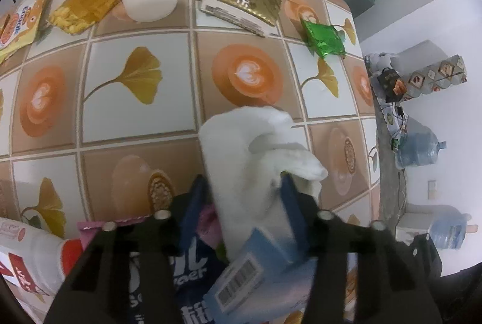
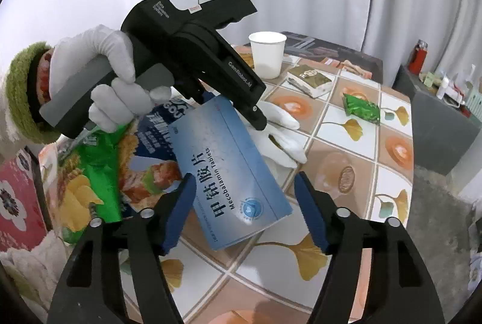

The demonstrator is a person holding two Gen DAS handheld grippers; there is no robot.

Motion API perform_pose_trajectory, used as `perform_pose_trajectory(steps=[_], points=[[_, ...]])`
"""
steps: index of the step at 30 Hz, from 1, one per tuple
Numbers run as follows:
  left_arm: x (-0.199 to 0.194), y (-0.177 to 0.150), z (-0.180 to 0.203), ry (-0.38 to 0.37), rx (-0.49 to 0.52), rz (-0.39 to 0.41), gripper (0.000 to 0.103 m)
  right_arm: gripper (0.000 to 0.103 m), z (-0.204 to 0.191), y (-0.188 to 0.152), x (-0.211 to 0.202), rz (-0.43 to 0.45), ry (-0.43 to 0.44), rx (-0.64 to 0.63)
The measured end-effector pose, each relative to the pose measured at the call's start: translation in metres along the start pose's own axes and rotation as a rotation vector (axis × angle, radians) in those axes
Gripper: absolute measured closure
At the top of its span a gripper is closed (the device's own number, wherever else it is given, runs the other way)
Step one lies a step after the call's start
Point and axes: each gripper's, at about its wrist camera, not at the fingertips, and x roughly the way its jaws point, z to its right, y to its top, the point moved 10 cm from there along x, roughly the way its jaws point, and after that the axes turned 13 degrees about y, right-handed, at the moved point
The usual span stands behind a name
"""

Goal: Collect trash
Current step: 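Grasp the blue medicine box with the right tool while the left tool grasps white tissue, then carry the medicine box and white tissue toward the blue wastebasket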

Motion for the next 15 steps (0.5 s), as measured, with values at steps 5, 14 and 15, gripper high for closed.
perform_pose_trajectory(steps=[5, 14, 15], points=[[-0.005, 0.002, 0.004, 0.003, 0.016, 0.038, 0.081, 0.021, 0.000, 0.002, 0.006, -0.005, -0.016, -0.035], [-0.008, 0.005, 0.005, -0.017, 0.011, 0.054, 0.087, 0.010, -0.018, -0.006, 0.033, -0.120, -0.158, -0.342], [-0.008, 0.004, 0.006, -0.018, 0.011, 0.054, 0.087, 0.009, -0.017, -0.005, 0.037, -0.130, -0.159, -0.354]])
